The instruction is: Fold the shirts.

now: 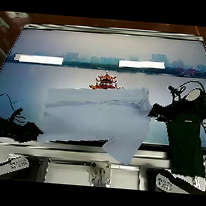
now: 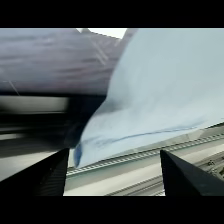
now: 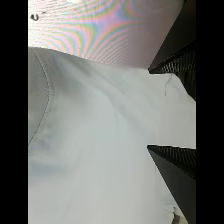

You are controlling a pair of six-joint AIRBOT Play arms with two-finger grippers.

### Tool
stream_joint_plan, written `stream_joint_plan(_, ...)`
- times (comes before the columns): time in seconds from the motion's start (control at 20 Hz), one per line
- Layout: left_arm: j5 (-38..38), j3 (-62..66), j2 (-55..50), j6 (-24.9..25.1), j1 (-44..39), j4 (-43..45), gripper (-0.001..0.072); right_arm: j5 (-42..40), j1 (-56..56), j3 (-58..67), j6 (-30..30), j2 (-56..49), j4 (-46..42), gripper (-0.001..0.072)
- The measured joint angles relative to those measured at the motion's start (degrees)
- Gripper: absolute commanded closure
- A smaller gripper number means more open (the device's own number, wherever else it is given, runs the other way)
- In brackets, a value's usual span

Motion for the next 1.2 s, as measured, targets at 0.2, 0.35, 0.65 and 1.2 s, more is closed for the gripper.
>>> stream_joint_plan(0.2, 0.6, -0.2, -2.1, 0.9, -1.9, -2.4, 0.021, -0.1, 0.0, -0.1, -0.1, 0.0, 0.5, 0.014)
stream_joint_plan(0.35, 3.3, -0.5, -3.3, 1.4, -4.8, -2.7, 0.0546, -0.2, 0.0, -0.1, -0.2, 0.0, 0.6, 0.014)
stream_joint_plan(0.65, 3.7, -0.4, -3.9, 3.3, -7.3, -4.3, 0.0664, 1.5, -0.2, -0.7, -1.1, 0.0, -0.7, 0.0139)
stream_joint_plan(1.2, -0.2, -0.2, -3.3, 4.3, -7.8, -5.3, 0.0664, -3.2, -2.3, -22.9, -2.5, 8.0, 5.4, 0.0153)
